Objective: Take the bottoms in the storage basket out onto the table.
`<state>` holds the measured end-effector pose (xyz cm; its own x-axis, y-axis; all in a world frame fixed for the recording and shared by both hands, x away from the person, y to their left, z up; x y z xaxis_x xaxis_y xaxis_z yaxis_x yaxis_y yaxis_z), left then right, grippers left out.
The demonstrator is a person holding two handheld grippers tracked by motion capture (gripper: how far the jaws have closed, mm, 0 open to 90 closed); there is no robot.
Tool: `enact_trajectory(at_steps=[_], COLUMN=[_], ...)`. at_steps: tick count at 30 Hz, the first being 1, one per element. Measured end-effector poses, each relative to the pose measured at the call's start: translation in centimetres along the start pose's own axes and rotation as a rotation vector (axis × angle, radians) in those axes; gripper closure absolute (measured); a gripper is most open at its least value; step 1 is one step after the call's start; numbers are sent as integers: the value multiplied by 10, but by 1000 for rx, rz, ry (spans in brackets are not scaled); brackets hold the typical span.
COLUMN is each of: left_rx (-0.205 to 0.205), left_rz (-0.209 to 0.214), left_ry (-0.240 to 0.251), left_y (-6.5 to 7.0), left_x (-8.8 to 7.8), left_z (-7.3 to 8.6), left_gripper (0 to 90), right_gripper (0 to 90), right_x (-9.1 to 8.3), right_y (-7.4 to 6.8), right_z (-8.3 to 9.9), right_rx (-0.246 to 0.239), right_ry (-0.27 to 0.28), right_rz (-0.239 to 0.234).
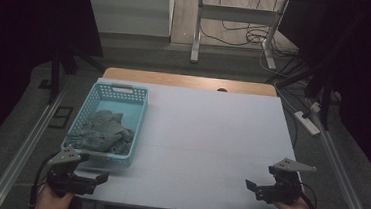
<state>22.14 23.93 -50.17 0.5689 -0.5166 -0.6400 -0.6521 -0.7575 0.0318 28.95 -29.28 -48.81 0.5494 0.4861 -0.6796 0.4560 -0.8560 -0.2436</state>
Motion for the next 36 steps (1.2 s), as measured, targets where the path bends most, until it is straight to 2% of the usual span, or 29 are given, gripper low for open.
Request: enact_trajectory(at_steps=[6,11,31,36], left_rx=[-16,-9,-8,11], left_rz=[27,34,26,4], left_ry=[26,22,30,28], left_y=[-2,-1,-1,0], left_x=[-3,-2,-4,-4], left_z=[2,1,0,-2], left_gripper=[4,2,0,0], right_gripper=[0,0,0,0], right_x=[1,2,3,2], right_y=[-1,0,1,1], right_z=[0,-1,-1,-1], right_rx=[1,3,16,21], right_ry=[-8,-15,-27,-28], right_rz=[-6,-10,-27,-29])
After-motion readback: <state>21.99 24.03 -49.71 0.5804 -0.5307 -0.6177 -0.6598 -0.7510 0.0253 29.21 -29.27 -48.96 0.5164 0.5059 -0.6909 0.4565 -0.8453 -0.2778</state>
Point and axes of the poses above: each handheld gripper's, and its own axes: x roughly forward along the jaws, z roughly out of its underside, y roughly to its right, the point moved 4 cm from there along x, roughly forward along the jaws, and after that the axes turned 12 degrees about x, right-handed, at the moved point
